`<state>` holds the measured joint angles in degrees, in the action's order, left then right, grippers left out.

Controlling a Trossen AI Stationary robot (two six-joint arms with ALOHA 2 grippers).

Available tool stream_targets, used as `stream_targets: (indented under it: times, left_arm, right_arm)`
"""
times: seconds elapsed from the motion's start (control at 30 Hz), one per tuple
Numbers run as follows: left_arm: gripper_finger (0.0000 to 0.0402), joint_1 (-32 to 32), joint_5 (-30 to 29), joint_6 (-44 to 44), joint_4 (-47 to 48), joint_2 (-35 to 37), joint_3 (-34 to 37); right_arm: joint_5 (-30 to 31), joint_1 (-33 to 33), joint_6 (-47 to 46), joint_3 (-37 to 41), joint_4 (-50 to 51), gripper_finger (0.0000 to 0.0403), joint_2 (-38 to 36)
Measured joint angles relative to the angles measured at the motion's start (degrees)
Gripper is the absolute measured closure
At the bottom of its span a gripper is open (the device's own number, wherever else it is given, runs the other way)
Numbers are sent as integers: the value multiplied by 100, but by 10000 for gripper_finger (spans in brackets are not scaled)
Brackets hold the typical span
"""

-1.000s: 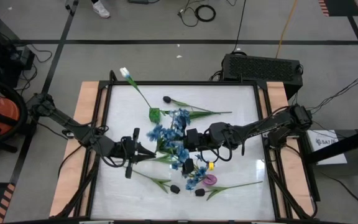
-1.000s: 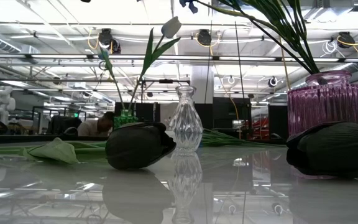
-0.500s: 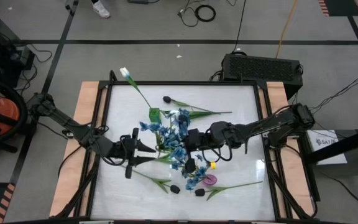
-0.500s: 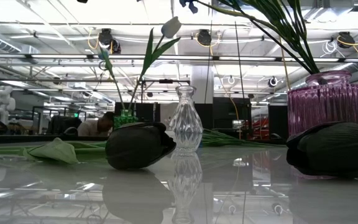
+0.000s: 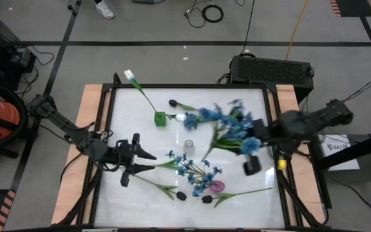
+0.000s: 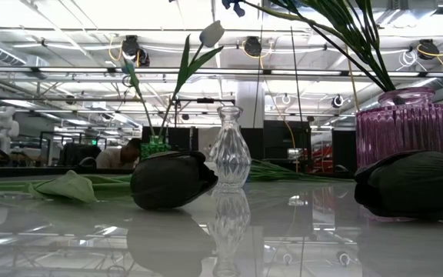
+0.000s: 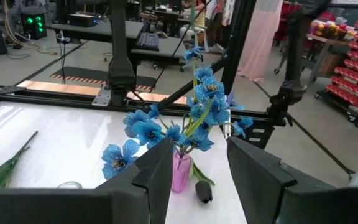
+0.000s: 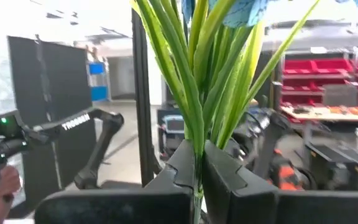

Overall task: Sort flowers into vase by color
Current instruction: Put the bottom blue flowers into the purple vase

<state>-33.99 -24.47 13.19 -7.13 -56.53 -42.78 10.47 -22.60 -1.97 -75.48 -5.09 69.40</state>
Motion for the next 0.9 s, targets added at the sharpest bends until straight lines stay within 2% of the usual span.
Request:
stream_targets:
  times: [0.13,0.27,0.43,0.6,0.9]
  left_arm:
    - [242,-25,0,-27,28,-2,0]
    - [242,-23,-2,-35,39,-2,0]
    - [242,-23,-7,-39,43,-2,0]
    - [242,-23,-23,-11,64,-7,0]
    - [242,-23,-182,-26,63,-7,0]
  right_arm:
    - [976,-546,-40,0,974,399,-520]
    - [1949,-1089,-255,43,1738,398,-668]
    - [2467,-1415,-592,641,1851,397,-680]
    - [2874,-1509,-1190,1722,1098,397,-868]
    - [3519,-1751,-1995,3624,-1196,397,-1331]
